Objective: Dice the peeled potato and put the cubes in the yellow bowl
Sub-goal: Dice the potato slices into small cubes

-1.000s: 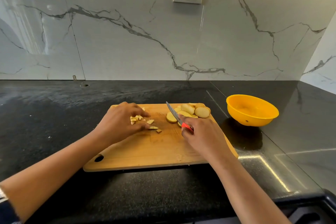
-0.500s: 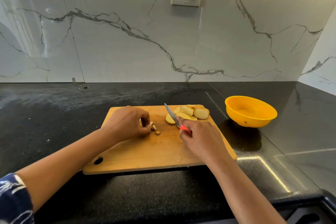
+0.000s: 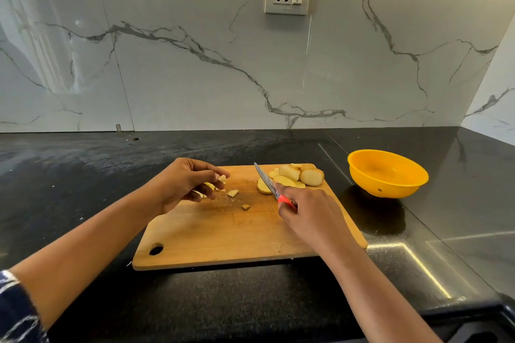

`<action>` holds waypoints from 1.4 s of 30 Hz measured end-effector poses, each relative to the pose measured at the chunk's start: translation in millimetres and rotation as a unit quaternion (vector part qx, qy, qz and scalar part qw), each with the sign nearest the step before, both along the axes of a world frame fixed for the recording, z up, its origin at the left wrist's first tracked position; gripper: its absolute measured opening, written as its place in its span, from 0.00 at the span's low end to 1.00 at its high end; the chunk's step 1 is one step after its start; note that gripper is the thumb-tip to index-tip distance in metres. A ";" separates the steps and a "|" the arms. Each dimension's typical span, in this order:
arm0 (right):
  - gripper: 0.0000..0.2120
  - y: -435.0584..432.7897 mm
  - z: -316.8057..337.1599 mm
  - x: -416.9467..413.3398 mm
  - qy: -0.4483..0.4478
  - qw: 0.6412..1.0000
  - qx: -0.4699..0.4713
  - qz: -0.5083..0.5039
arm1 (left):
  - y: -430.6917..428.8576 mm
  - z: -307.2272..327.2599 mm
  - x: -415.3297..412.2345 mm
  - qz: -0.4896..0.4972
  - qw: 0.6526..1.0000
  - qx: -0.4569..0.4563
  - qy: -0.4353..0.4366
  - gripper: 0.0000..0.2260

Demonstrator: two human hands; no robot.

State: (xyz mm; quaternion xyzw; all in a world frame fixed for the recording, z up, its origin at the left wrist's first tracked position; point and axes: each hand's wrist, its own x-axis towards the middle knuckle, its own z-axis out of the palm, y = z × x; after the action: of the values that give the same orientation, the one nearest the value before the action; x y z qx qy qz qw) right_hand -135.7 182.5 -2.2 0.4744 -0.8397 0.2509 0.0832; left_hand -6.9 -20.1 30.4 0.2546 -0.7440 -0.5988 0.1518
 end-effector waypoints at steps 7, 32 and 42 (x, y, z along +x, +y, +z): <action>0.22 -0.1 -0.3 -0.4 -0.004 1.000 0.004 -0.004 | -5.8 -2.1 -0.9 0.023 1.000 -0.011 0.009 0.04; 0.21 1.9 -2.8 -5.4 -0.010 0.999 -0.008 -0.038 | 13.1 -28.4 -30.5 -0.144 0.797 -0.583 -0.061 0.24; 0.21 2.4 -4.0 -7.0 -0.011 0.999 -0.010 -0.049 | -40.1 -23.2 -13.5 0.025 0.794 -0.606 0.032 0.10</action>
State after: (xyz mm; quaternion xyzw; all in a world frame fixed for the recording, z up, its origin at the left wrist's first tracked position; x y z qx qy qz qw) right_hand -142.7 184.9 -6.2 0.4287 -0.8604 0.2603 0.0907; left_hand -20.5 -60.3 7.2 0.1095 -0.9427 -0.0289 0.3137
